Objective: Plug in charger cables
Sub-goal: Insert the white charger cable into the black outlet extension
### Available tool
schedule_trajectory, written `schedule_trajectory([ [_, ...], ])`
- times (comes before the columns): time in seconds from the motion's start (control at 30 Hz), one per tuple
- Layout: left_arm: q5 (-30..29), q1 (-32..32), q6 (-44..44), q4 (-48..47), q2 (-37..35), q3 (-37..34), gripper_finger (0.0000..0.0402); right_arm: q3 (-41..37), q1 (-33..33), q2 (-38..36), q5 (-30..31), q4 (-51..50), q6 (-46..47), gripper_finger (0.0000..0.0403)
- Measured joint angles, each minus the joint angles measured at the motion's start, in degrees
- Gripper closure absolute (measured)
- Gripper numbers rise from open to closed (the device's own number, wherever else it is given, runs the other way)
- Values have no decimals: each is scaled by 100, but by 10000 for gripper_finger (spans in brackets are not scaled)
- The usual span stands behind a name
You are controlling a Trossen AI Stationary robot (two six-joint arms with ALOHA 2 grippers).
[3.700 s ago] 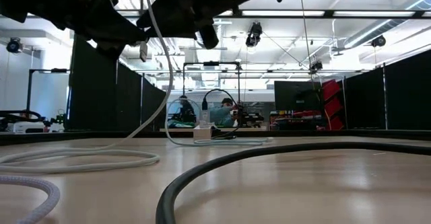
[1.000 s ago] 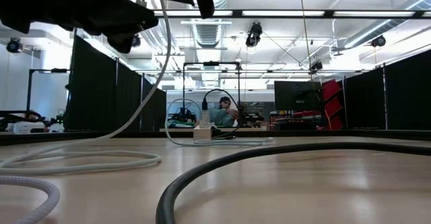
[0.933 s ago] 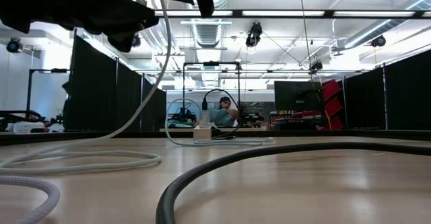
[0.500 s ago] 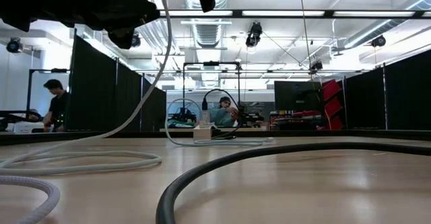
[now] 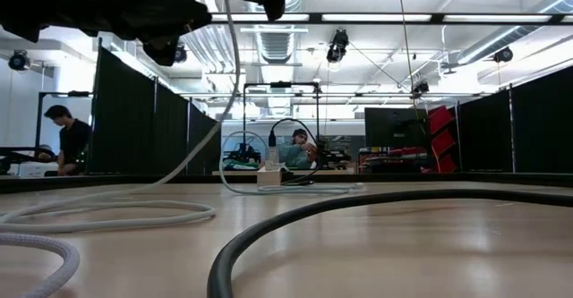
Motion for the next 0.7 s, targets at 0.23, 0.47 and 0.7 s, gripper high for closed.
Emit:
schedule_trajectory([
  [0.23,211,-15,35,30,2,0,351,-4,-11,51,-78,6,11,309],
  [0.47,210,-15,36,175,2,0,351,-4,-11,51,-80,99,0,312],
  [0.7,210,-13,37,221,2,0,351,-4,-11,51,-79,101,-23,336],
])
